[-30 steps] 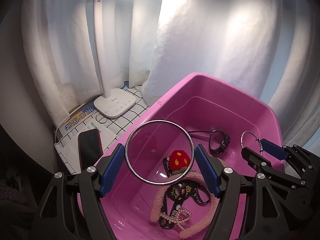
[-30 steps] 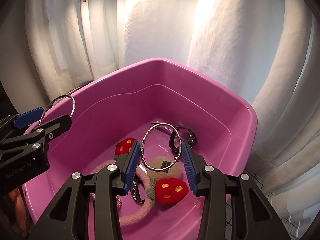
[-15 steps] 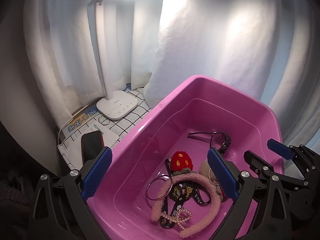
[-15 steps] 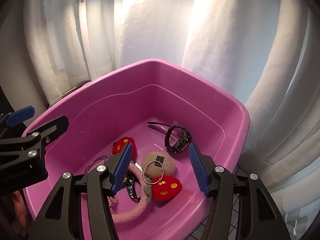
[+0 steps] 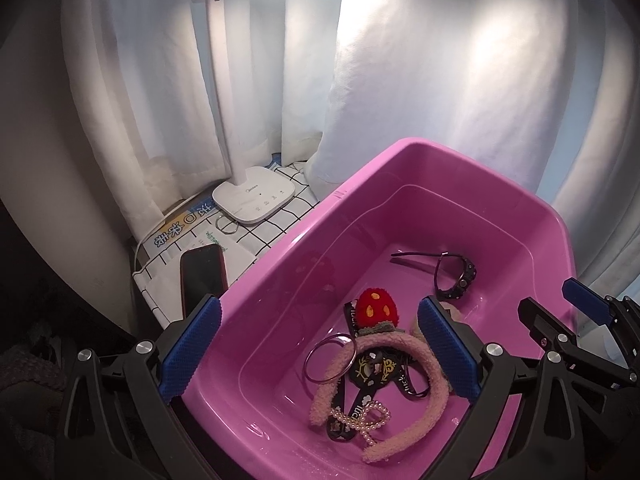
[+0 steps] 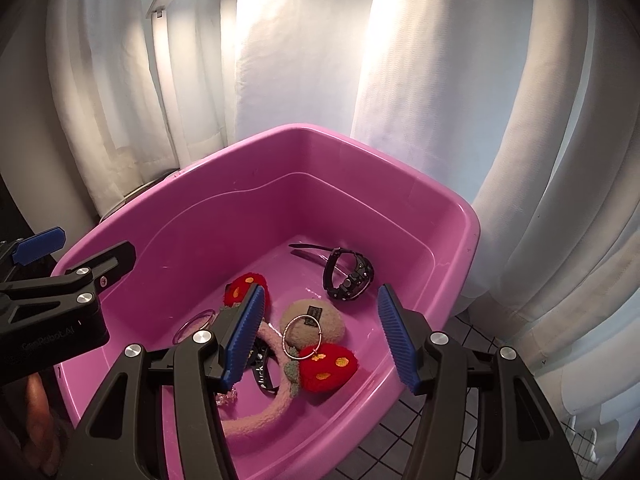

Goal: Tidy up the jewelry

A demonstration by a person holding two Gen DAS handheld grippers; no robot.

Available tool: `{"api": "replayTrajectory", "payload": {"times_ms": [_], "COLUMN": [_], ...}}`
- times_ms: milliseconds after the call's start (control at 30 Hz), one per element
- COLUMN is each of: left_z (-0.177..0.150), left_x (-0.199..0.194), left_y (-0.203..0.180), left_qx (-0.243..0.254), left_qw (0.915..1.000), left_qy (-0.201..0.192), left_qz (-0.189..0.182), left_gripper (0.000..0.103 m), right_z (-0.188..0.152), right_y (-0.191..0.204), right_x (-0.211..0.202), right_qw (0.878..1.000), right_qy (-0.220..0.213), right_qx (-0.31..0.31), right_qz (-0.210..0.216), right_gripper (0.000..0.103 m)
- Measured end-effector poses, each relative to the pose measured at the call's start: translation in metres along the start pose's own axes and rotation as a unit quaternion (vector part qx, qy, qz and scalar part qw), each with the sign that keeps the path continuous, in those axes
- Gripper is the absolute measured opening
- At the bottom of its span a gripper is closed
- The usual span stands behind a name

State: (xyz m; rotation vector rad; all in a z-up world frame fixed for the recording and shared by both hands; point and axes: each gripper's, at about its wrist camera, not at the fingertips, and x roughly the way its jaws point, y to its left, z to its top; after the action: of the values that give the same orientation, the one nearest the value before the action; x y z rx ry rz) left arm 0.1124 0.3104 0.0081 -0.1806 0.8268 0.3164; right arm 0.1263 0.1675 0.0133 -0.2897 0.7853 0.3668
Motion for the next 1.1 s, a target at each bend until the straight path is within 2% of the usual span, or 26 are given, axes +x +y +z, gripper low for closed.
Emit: {"api": "replayTrajectory", "payload": {"times_ms": [300,1100], "left_z": [-0.002,0.002], "left_x": [-0.004,-0.012], "left_y": [0.001,-0.003], "left_qx": [-0.018,-0.015], "left_qw": [0.9997,0.9999], "left_qy": [0.011,0.008], "left_qz": [0.010,0.001], "left_gripper": [0.097,0.097], "right_z": [-0.005,-0.004], "right_y": [-0.003,-0.007], "right_x": [-0.006,-0.015], "right_qw": [1.000,1.000], "right_qy": [0.000,-0.007], "right_qx": [0.000,-0.001], "right_qz": [-0.002,-0.002], "right_gripper": [0.056,0.056]}}
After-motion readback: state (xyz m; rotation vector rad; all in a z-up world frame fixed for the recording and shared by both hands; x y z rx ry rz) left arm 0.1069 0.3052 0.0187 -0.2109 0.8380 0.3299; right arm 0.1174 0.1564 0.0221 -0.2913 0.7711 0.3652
